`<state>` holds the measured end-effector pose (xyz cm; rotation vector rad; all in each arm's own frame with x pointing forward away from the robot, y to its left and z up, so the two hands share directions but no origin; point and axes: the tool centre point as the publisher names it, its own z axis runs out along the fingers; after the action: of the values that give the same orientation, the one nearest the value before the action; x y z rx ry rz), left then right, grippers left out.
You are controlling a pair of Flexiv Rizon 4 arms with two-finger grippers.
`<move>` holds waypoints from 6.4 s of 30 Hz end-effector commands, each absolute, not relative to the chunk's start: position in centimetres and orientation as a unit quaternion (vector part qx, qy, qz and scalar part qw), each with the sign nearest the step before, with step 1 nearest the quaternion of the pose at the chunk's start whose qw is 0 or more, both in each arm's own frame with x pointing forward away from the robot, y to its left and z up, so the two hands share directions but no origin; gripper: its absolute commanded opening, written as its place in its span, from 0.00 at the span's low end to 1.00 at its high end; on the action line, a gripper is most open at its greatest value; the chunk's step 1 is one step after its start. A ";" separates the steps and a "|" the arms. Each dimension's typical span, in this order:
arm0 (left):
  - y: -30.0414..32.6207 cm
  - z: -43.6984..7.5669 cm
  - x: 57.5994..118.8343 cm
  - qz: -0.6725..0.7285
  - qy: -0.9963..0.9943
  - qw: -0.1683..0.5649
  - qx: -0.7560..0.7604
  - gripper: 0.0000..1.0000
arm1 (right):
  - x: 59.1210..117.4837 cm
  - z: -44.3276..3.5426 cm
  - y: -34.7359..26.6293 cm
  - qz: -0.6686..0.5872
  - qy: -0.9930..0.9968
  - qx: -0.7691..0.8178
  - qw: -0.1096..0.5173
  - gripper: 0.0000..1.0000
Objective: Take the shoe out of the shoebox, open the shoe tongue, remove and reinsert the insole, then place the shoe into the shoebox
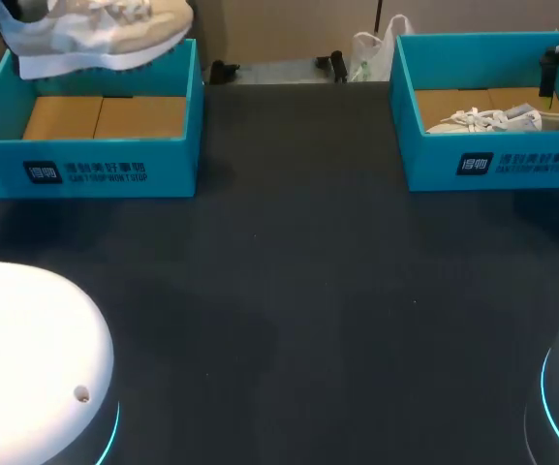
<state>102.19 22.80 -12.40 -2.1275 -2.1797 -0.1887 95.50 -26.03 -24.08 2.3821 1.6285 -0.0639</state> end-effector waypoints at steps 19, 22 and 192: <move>16.1 -12.4 91.0 -0.102 -0.698 0.031 -0.709 0.00 | 95.5 -24.1 -26.1 -0.021 0.560 0.819 0.127 1.00; 15.1 -12.5 89.9 -0.103 -0.694 0.033 -0.712 0.00 | 95.5 -24.1 -26.1 -0.021 0.560 0.819 0.127 1.00; -9.4 -32.3 74.5 0.048 -0.797 0.074 -0.598 1.00 | 95.5 -24.1 -26.1 -0.021 0.560 0.819 0.127 1.00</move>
<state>74.13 -10.49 -32.94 -1.8063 -2.3432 0.0212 95.49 -26.05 -24.07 2.3824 1.6282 -0.0638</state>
